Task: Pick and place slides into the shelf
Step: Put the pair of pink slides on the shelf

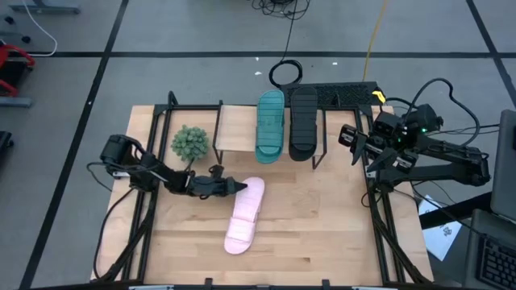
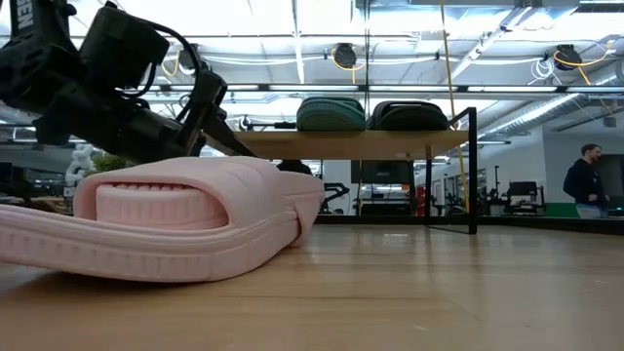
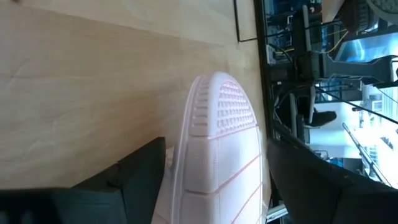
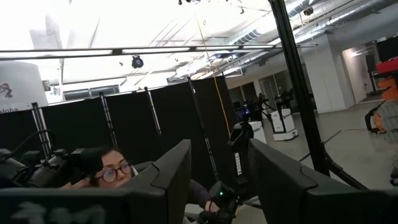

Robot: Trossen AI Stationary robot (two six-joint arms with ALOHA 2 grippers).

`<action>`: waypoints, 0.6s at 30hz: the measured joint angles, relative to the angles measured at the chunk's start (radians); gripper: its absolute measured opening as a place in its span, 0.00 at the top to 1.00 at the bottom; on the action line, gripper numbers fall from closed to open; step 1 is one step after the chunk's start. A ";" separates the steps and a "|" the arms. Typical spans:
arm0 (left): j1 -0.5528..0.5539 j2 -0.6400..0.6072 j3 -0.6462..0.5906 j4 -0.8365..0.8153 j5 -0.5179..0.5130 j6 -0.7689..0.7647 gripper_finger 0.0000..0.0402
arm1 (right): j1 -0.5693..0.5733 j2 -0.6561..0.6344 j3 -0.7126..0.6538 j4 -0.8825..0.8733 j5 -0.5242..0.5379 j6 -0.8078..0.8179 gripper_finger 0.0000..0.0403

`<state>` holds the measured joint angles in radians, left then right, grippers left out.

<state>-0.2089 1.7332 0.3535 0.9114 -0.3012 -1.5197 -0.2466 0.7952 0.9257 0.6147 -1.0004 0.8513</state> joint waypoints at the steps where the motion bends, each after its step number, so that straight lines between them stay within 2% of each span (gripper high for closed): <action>1: 0.000 0.000 0.001 -0.015 0.002 -0.001 0.32 | 0.000 0.000 0.000 0.000 0.000 0.000 0.62; 5: -0.001 0.000 0.002 -0.028 0.004 0.005 0.40 | 0.000 0.000 0.000 0.000 0.001 0.000 0.62; 14: -0.003 0.002 0.055 -0.122 0.041 0.095 0.72 | 0.000 0.000 0.000 0.001 0.005 -0.003 0.62; 18: -0.004 0.002 0.066 -0.147 0.043 0.095 0.82 | 0.000 0.000 0.000 0.001 0.006 -0.003 0.62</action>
<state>-0.2127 1.7347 0.4191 0.7643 -0.2581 -1.4251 -0.2466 0.7948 0.9257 0.6155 -0.9947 0.8478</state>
